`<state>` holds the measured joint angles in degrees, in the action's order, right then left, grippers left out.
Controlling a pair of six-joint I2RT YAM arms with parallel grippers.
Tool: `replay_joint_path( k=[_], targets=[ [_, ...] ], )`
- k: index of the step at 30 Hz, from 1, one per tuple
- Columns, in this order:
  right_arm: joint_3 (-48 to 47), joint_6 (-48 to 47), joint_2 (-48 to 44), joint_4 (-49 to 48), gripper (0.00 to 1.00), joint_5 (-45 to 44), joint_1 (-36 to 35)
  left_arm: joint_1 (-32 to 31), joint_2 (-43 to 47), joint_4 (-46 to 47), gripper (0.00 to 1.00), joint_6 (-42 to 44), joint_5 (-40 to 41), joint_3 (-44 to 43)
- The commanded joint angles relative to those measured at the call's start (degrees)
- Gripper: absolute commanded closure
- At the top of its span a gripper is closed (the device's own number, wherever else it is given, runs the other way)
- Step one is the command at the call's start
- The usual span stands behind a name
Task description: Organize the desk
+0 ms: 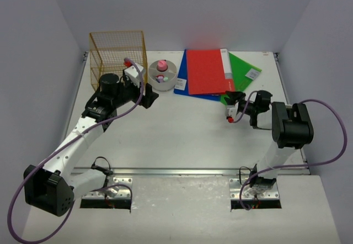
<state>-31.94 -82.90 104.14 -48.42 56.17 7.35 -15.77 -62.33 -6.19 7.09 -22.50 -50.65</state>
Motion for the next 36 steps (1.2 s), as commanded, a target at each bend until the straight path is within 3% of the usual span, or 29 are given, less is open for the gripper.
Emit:
replay_joint_path(
  k=[1,10,27,36],
  targets=[
    [0.13,-13.49,2.53,-1.94,0.61,-1.41,-0.32,-0.14,0.21,3.47,0.17,-0.15,0.22,0.2],
    [-1.4,-18.13,7.57,-3.8,0.56,-7.93,-0.32,-0.14,-1.37,3.21,0.17,-0.06,0.18,-0.57],
    [-8.22,-15.54,17.31,-12.75,0.56,-15.12,-1.99,-0.14,-2.27,2.59,0.16,0.91,0.62,0.38],
    [-12.47,-17.25,22.51,-14.71,0.65,-17.28,-2.87,0.0,-3.32,2.76,0.16,1.26,1.01,0.26]
  ],
)
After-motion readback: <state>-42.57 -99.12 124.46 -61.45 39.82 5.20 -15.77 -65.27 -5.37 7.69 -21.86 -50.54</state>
